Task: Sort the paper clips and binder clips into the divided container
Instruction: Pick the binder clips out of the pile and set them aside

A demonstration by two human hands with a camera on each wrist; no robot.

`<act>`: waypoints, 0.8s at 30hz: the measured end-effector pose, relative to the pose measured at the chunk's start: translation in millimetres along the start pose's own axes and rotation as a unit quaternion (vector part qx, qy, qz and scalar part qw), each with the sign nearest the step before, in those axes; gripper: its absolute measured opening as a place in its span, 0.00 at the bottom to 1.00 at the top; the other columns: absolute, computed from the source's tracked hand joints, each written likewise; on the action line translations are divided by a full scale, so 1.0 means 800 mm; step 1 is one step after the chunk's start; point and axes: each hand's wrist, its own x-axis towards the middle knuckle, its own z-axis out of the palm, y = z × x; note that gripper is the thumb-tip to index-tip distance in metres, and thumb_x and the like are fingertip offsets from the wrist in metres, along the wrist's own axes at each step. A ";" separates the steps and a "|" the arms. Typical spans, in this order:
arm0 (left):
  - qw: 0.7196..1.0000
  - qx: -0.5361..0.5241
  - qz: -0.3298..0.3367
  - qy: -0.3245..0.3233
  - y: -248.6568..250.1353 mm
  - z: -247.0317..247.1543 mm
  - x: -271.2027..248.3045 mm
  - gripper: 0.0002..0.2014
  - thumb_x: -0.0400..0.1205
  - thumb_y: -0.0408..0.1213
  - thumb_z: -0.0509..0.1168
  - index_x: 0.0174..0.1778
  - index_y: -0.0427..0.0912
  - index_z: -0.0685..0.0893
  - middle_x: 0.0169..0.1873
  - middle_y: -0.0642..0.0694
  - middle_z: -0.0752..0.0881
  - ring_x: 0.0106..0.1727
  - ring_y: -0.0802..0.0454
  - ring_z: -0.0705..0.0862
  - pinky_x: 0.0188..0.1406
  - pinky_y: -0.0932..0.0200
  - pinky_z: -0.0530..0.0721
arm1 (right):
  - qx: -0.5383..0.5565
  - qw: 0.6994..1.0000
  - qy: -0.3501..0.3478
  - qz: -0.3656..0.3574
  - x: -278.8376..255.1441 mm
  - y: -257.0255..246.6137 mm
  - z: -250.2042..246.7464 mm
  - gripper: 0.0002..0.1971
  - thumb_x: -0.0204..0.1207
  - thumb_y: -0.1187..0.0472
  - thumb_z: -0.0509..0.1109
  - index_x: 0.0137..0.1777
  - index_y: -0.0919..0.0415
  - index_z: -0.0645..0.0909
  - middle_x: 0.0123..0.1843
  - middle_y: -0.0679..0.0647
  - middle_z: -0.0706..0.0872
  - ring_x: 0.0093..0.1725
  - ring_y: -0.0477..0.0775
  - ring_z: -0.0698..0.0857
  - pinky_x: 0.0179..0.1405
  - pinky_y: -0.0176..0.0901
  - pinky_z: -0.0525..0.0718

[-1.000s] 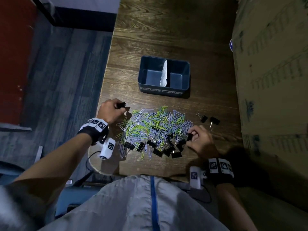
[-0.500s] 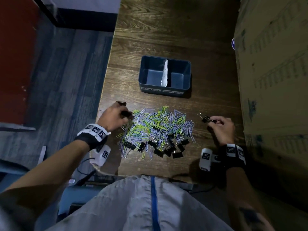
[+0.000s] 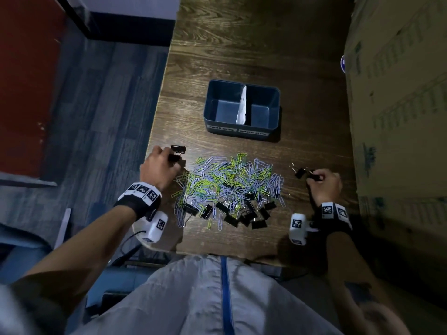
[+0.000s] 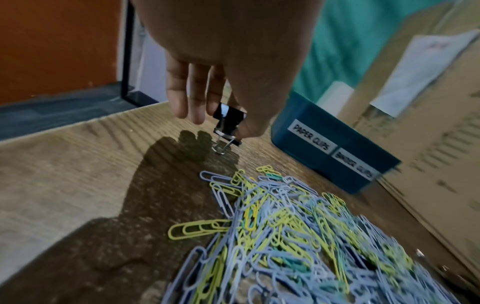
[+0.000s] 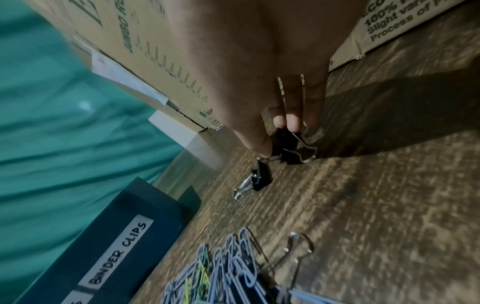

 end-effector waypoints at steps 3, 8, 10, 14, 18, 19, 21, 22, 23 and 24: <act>0.997 0.001 -0.082 0.003 -0.008 0.005 0.009 0.21 0.74 0.49 0.71 0.58 0.43 0.81 0.57 0.36 0.79 0.53 0.30 0.83 0.48 0.38 0.82 | -0.008 1.000 0.010 -0.005 -0.012 -0.005 0.005 0.12 0.72 0.69 0.77 0.55 0.61 0.86 0.65 0.64 0.76 0.63 0.64 0.79 0.57 0.37 0.70; 0.992 -0.019 -0.126 -0.006 -0.023 0.016 0.015 0.20 0.76 0.46 0.71 0.61 0.42 0.78 0.59 0.33 0.79 0.56 0.28 0.82 0.50 0.39 0.80 | -0.012 0.994 -0.020 -0.108 -0.039 -0.022 0.015 0.10 0.75 0.66 0.75 0.56 0.61 0.87 0.59 0.62 0.80 0.50 0.56 0.79 0.50 0.37 0.70; 0.995 -0.028 -0.093 -0.018 -0.028 0.015 0.012 0.22 0.78 0.47 0.70 0.65 0.42 0.75 0.62 0.33 0.77 0.57 0.28 0.82 0.52 0.37 0.80 | -0.025 0.987 -0.096 -0.123 -0.049 -0.026 0.019 0.10 0.77 0.64 0.75 0.57 0.59 0.86 0.57 0.57 0.80 0.52 0.54 0.78 0.51 0.36 0.70; 1.000 0.005 0.009 -0.004 -0.025 0.012 -0.022 0.25 0.78 0.50 0.71 0.65 0.41 0.73 0.61 0.38 0.75 0.51 0.34 0.84 0.45 0.37 0.83 | -0.058 0.964 -0.197 -0.170 -0.069 -0.017 0.027 0.07 0.73 0.59 0.80 0.47 0.52 0.85 0.47 0.51 0.82 0.42 0.50 0.82 0.42 0.41 0.78; 0.963 0.034 0.210 -0.164 -0.027 0.018 -0.070 0.25 0.78 0.58 0.68 0.65 0.49 0.73 0.60 0.47 0.76 0.49 0.44 0.85 0.45 0.53 0.81 | -0.080 0.934 -0.286 -0.200 -0.096 -0.007 0.036 0.15 0.64 0.59 0.86 0.36 0.48 0.79 0.32 0.43 0.81 0.32 0.45 0.80 0.32 0.39 0.77; 0.947 0.051 0.251 -0.195 -0.028 0.021 -0.080 0.26 0.77 0.59 0.68 0.68 0.51 0.73 0.61 0.49 0.75 0.50 0.47 0.84 0.45 0.54 0.80 | -0.096 0.922 -0.308 -0.212 -0.104 -0.006 0.040 0.16 0.63 0.57 0.87 0.37 0.48 0.79 0.34 0.42 0.81 0.34 0.45 0.81 0.33 0.40 0.77; 0.930 0.077 0.290 -0.213 -0.028 0.031 -0.093 0.29 0.75 0.56 0.71 0.70 0.53 0.73 0.63 0.50 0.75 0.51 0.49 0.83 0.43 0.56 0.78 | -0.153 0.898 -0.345 -0.226 -0.121 -0.011 0.049 0.19 0.61 0.51 0.87 0.44 0.46 0.79 0.43 0.42 0.81 0.44 0.47 0.82 0.42 0.44 0.81; 0.931 0.081 0.291 -0.205 -0.028 0.037 -0.096 0.29 0.75 0.54 0.73 0.70 0.54 0.73 0.62 0.49 0.75 0.51 0.48 0.83 0.40 0.56 0.77 | -0.181 0.891 -0.348 -0.230 -0.130 -0.013 0.054 0.22 0.60 0.49 0.87 0.48 0.45 0.78 0.49 0.43 0.80 0.50 0.48 0.82 0.48 0.48 0.83; 0.936 0.081 0.283 -0.192 -0.024 0.041 -0.099 0.28 0.75 0.51 0.74 0.69 0.54 0.74 0.60 0.49 0.76 0.51 0.47 0.83 0.38 0.57 0.75 | -0.199 0.889 -0.340 -0.235 -0.136 -0.014 0.060 0.25 0.60 0.48 0.86 0.53 0.44 0.77 0.54 0.45 0.78 0.54 0.51 0.82 0.52 0.52 0.83; 0.942 0.080 0.273 -0.176 -0.020 0.045 -0.099 0.27 0.74 0.49 0.74 0.68 0.54 0.74 0.58 0.49 0.76 0.51 0.46 0.83 0.37 0.56 0.74 | -0.211 0.889 -0.327 -0.243 -0.141 -0.016 0.066 0.28 0.60 0.47 0.86 0.57 0.44 0.76 0.58 0.47 0.77 0.56 0.54 0.82 0.54 0.54 0.84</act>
